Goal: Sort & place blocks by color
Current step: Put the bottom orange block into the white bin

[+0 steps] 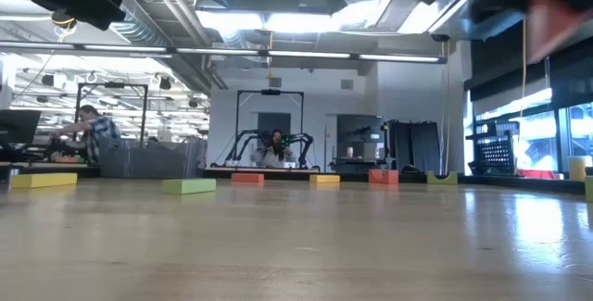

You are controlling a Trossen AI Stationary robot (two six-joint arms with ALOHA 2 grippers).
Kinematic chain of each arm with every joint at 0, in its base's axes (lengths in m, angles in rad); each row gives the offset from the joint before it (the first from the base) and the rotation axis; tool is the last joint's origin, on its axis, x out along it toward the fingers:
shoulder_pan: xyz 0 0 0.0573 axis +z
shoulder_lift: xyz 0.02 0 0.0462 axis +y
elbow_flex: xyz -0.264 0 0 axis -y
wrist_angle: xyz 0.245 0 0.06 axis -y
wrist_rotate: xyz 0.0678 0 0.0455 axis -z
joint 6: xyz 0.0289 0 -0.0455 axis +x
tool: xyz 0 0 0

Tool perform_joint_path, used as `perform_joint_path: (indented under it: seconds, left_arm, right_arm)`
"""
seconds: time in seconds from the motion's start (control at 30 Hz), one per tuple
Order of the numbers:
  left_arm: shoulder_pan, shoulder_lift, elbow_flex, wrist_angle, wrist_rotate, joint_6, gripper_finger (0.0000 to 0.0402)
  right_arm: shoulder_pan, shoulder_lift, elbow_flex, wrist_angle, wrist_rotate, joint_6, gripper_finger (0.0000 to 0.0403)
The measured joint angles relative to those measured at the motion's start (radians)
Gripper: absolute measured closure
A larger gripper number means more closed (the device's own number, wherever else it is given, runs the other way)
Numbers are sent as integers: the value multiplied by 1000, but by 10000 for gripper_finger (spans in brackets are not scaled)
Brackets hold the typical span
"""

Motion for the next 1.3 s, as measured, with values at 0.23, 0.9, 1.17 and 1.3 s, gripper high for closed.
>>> perform_joint_path:
  seconds: [0.23, 0.9, 1.17, 1.3]
  left_arm:
    - [47, 62, 0, 7, 8, -30, 379]
    - [170, 131, 0, 238, 291, 32, 379]
    - [170, 132, 21, 235, 291, 95, 379]
    - [170, 146, 84, 228, 283, 149, 379]
  right_arm:
    - [94, 1, -10, 1, -96, 68, 272]
    - [338, 1, -14, 4, -237, 607, 272]
    - [397, 1, -150, 38, -268, 662, 272]
    - [401, 1, -252, 113, -242, 630, 272]
